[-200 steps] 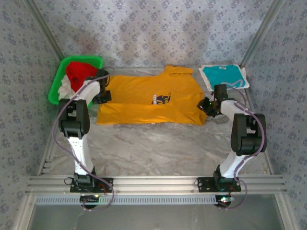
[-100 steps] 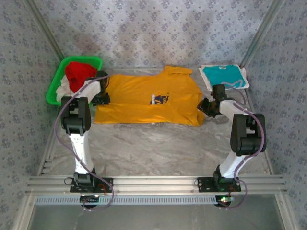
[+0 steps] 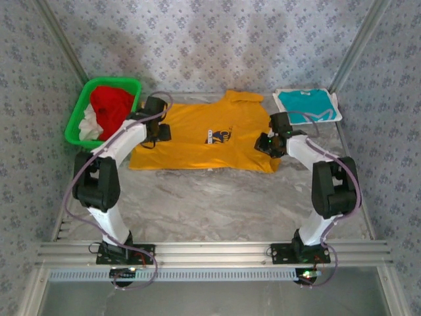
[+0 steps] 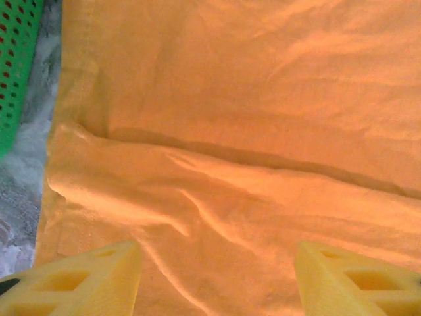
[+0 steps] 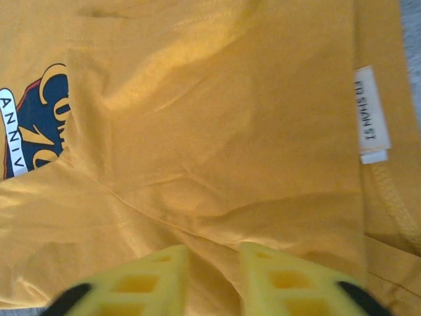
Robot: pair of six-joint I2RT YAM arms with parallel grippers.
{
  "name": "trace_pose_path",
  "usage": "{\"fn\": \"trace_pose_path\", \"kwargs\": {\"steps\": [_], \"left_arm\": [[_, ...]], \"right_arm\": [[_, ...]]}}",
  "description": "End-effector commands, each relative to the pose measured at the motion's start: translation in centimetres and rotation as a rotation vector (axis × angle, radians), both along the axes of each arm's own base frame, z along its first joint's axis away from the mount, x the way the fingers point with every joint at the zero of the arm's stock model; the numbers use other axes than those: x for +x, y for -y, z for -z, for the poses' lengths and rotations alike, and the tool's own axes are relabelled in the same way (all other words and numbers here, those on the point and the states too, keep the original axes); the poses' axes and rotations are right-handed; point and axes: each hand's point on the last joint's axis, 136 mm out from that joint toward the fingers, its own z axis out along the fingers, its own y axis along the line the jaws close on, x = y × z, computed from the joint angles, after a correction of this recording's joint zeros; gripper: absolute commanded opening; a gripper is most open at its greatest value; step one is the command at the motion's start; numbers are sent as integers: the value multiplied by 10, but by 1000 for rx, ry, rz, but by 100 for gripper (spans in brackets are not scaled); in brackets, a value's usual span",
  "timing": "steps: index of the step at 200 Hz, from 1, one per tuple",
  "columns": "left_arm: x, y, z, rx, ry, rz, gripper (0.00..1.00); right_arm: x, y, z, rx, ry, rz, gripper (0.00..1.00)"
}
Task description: Fold and stack the t-shirts
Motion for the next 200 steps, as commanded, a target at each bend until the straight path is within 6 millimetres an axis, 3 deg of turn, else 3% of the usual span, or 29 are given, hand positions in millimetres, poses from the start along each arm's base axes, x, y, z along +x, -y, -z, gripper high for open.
{"fn": "trace_pose_path", "kwargs": {"steps": [1, 40, 94, 114, 137, 169, 200], "left_arm": [[-2, -2, 21, -41, -5, -32, 59], [-25, -3, 53, -98, -57, -61, 46], [-67, -24, 109, -169, -170, -150, 48], [-80, -30, 123, -208, -205, -173, 48], [-99, -30, 125, -208, -248, -162, 48], [-137, -13, 127, -277, -285, -151, 48], [-184, 10, 136, -303, -344, -147, 48]], "right_arm": [[8, -4, 11, 6, -19, 6, 17], [22, -4, 33, 43, -51, 33, 6], [18, 23, 75, 161, -157, 193, 0], [4, 36, 82, 182, -180, 252, 0], [-15, 46, 78, 227, -196, 293, 0], [-45, 48, 64, 229, -206, 292, 0], [-94, 44, 68, 247, -263, 312, 0]]}}
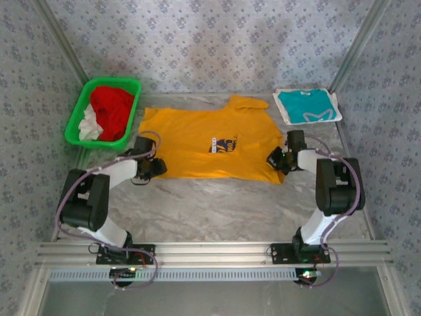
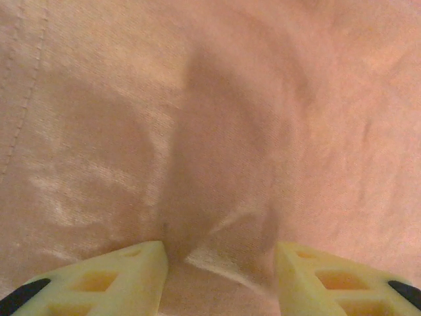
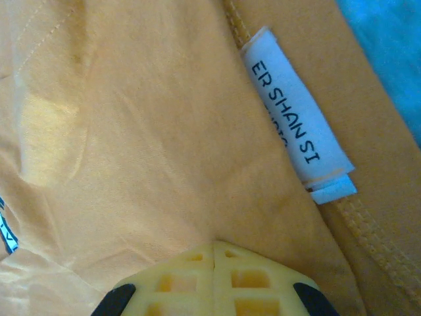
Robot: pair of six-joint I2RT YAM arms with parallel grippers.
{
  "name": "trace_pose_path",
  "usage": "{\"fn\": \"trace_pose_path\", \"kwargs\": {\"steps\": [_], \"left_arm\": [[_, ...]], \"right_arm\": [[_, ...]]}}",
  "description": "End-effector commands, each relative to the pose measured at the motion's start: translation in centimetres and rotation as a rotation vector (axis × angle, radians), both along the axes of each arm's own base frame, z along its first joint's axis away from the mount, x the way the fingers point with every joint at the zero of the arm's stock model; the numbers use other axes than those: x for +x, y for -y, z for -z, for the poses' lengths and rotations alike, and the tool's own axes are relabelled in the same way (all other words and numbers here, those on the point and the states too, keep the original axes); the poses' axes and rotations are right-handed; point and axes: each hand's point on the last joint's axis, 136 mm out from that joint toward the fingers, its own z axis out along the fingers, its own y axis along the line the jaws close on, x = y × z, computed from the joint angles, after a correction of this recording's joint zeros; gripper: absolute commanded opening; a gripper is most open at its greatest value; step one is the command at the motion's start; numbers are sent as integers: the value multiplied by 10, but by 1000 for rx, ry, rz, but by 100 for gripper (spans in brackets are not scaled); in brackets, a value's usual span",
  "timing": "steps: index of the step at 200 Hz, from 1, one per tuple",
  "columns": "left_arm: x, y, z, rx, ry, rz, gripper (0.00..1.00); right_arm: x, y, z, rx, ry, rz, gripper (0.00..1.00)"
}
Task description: Fold and stack the t-shirts
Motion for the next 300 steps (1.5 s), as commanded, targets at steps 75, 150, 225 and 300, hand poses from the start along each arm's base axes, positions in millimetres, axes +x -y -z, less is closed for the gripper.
{"fn": "trace_pose_path", "kwargs": {"steps": [75, 150, 225, 300], "left_arm": [[-145, -19, -7, 160, -235, 23, 51], [-4, -15, -115, -21, 152, -5, 63], [125, -26, -131, 131, 120, 54, 65], [148, -14, -109, 97, 88, 65, 65]], "right_arm": [[-122, 31, -9, -133, -136, 102, 0], [-8, 40, -115, -148, 181, 85, 17], [102, 17, -141, -44, 253, -45, 30], [174, 27, -69, 21, 123, 40, 40]]}}
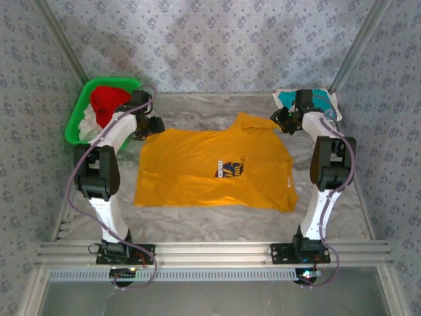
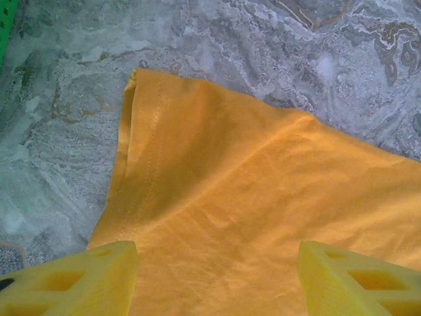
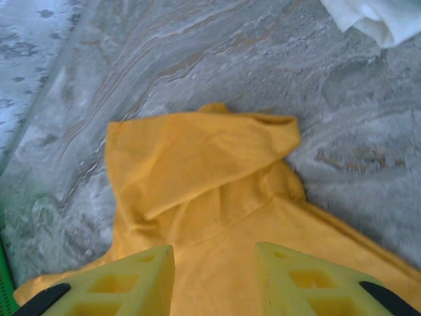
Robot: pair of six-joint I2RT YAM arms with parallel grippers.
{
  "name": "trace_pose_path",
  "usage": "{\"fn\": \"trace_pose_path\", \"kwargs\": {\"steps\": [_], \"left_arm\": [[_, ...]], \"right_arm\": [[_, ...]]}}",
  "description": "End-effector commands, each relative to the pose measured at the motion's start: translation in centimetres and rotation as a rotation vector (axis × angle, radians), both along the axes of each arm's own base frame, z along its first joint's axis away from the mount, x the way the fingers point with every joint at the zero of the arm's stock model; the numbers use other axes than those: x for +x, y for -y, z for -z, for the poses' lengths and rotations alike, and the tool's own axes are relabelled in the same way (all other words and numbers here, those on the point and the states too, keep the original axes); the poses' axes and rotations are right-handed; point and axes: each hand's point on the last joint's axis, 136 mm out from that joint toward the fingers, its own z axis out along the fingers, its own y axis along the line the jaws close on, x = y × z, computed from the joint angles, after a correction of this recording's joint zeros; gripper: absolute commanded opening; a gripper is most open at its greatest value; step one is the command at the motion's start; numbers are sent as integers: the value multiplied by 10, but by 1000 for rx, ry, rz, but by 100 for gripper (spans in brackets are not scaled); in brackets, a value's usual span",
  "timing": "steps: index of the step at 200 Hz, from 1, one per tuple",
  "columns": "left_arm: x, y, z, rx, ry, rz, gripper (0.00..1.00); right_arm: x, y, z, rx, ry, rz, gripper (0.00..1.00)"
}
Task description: Fold and stack the t-shirts
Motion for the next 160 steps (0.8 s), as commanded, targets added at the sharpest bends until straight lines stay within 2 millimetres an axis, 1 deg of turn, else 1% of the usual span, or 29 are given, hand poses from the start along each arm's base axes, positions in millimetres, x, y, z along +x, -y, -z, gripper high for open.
{"fn": "trace_pose_path", "kwargs": {"steps": [1, 16, 19, 24, 51, 66, 75, 98, 126, 160], "left_arm": [[2, 5, -16, -13, 23, 25, 65], [-1, 5, -15, -8, 17, 25, 66], [4, 5, -17, -11, 41, 25, 66], [5, 4, -17, -10, 44, 24, 66], [3, 6, -10, -12, 27, 37, 67], [2, 7, -7, -15, 22, 40, 67], [2, 7, -6, -16, 20, 39, 67], [1, 7, -4, -17, 19, 40, 68], [0, 7, -1, -19, 21, 38, 68], [1, 7, 0, -26, 34, 33, 69]], "right_arm": [[11, -4, 8, 48, -32, 25, 40], [17, -9, 16, 42, -52, 23, 42], [19, -9, 18, 39, -54, 23, 42], [21, -11, 19, 38, -55, 23, 42], [30, -15, 33, 38, -79, 32, 43], [33, -21, 40, 54, -95, 25, 44], [34, -24, 42, 59, -101, 20, 45], [32, -34, 45, 75, -115, 14, 45], [26, -44, 37, 78, -93, 8, 46], [17, -54, 41, 88, -116, -17, 47]]}}
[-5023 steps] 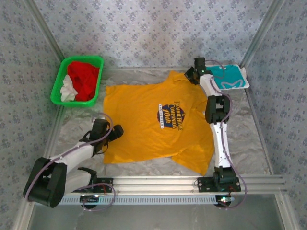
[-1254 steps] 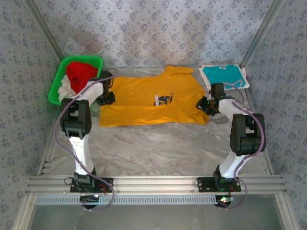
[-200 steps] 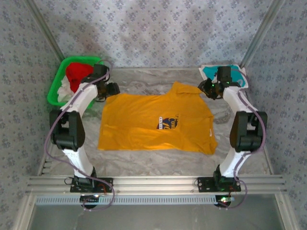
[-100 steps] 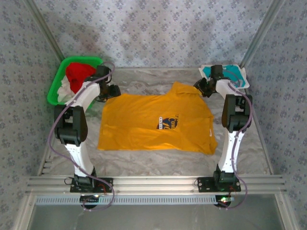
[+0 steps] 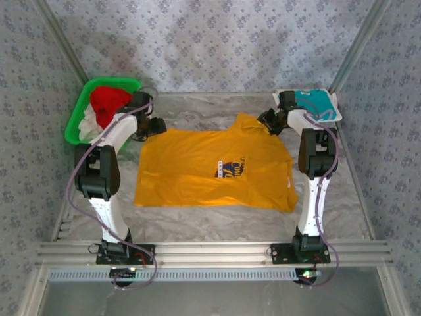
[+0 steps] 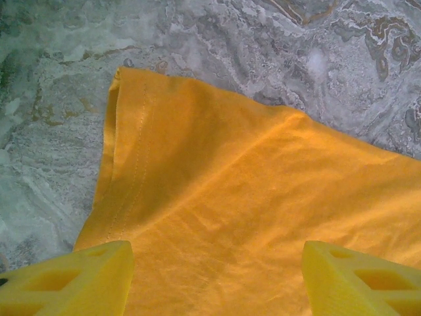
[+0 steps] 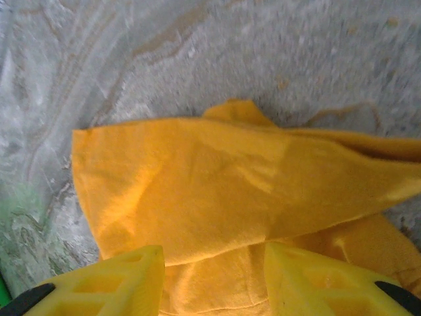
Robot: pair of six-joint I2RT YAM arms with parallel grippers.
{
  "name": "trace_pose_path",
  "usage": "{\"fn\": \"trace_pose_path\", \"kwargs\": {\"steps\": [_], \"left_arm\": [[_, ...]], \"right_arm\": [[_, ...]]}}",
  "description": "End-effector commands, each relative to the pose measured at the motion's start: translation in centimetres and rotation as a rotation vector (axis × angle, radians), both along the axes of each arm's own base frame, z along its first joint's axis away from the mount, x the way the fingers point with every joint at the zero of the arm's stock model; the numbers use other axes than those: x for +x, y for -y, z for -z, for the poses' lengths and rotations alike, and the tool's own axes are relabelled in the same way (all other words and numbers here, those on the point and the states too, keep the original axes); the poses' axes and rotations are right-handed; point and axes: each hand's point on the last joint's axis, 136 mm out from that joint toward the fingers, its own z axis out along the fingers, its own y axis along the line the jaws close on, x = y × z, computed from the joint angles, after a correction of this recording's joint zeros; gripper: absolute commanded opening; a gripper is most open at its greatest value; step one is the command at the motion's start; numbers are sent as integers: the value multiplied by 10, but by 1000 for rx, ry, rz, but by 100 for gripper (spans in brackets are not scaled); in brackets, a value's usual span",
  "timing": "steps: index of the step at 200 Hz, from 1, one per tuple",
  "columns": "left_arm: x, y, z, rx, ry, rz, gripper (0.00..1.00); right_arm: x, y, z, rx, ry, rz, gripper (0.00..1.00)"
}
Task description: Fold and stack the t-shirts
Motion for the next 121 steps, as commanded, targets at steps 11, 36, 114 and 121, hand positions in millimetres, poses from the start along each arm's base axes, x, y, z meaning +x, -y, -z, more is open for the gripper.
{"fn": "trace_pose_path", "kwargs": {"steps": [11, 36, 114, 121], "left_arm": [[1, 3, -6, -8, 28, 16, 69], [1, 3, -6, -12, 33, 14, 70], [0, 4, -9, -13, 41, 22, 71], [-1, 4, -9, -12, 39, 23, 71]], "right_arm": [[-11, -12, -9, 38, -13, -10, 47], [-7, -9, -6, 17, -1, 12, 47], [27, -3, -4, -3, 28, 51, 45], [29, -3, -3, -8, 26, 54, 45]]}}
